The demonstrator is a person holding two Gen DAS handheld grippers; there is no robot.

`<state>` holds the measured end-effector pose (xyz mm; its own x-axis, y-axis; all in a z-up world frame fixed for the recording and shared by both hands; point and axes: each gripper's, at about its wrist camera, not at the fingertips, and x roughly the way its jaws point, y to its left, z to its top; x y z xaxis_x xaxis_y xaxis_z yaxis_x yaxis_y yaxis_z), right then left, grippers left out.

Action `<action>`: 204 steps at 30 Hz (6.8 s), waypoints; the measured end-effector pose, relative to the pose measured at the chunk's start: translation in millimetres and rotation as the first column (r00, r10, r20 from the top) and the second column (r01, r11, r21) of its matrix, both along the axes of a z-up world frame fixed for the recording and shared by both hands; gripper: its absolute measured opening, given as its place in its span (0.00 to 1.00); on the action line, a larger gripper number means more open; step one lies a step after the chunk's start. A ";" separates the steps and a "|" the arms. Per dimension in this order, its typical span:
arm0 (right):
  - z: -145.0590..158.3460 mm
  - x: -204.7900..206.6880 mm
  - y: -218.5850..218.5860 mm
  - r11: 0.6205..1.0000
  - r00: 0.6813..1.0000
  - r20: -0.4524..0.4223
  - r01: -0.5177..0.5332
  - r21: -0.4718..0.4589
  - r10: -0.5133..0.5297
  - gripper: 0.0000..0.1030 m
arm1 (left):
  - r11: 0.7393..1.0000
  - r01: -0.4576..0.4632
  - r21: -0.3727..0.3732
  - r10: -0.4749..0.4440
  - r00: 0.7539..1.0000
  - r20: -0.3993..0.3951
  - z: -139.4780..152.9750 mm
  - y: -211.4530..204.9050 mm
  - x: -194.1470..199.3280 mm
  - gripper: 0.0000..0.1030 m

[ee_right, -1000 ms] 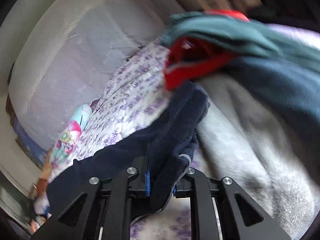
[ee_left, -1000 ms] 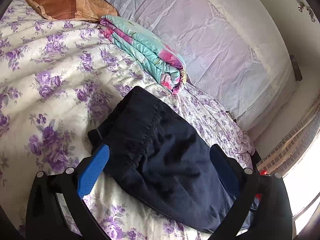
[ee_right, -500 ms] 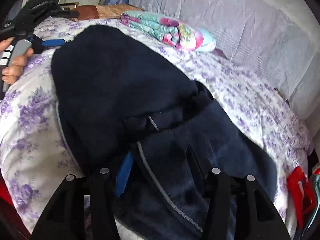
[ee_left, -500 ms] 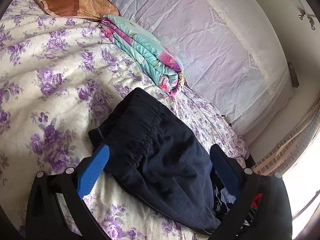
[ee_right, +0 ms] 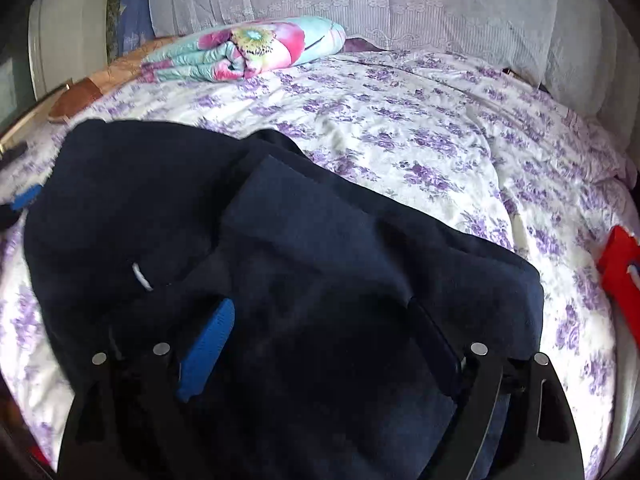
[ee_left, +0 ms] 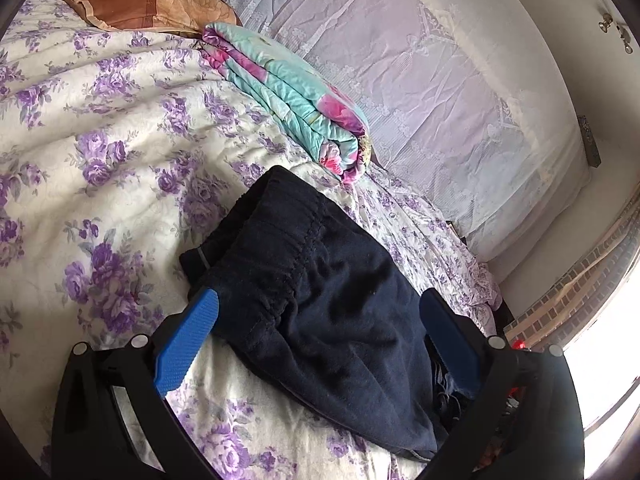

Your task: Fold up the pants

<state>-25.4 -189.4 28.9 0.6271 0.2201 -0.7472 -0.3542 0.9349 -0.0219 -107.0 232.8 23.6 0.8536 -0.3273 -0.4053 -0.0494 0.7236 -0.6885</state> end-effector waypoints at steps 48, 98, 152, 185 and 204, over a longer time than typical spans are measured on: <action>-9.6 -44.9 -43.2 0.931 0.956 0.174 0.275 -0.238 -0.238 0.97 | 0.993 0.051 0.104 -0.031 0.982 -0.184 -7.6 -50.8 22.9 0.95; 14.7 17.1 7.8 0.992 0.989 -0.139 -0.038 0.124 0.056 0.97 | 0.994 0.046 0.101 -0.028 0.983 -0.180 -7.5 -51.1 20.7 0.95; -26.9 -52.6 -255.6 0.677 0.938 -0.087 0.304 0.671 -0.335 0.96 | 0.665 0.256 0.702 -0.267 0.959 -0.098 50.8 -327.7 6.9 0.81; 11.1 19.2 -25.8 0.973 0.982 -0.026 0.180 -0.143 -0.186 0.97 | 0.864 0.357 0.355 -0.280 0.926 -0.252 -28.4 -256.5 74.3 0.95; 54.7 3.0 -48.9 0.965 0.992 -0.099 0.101 0.242 -0.079 0.97 | 0.874 0.356 0.331 -0.288 0.928 -0.237 -35.3 -252.0 56.4 0.95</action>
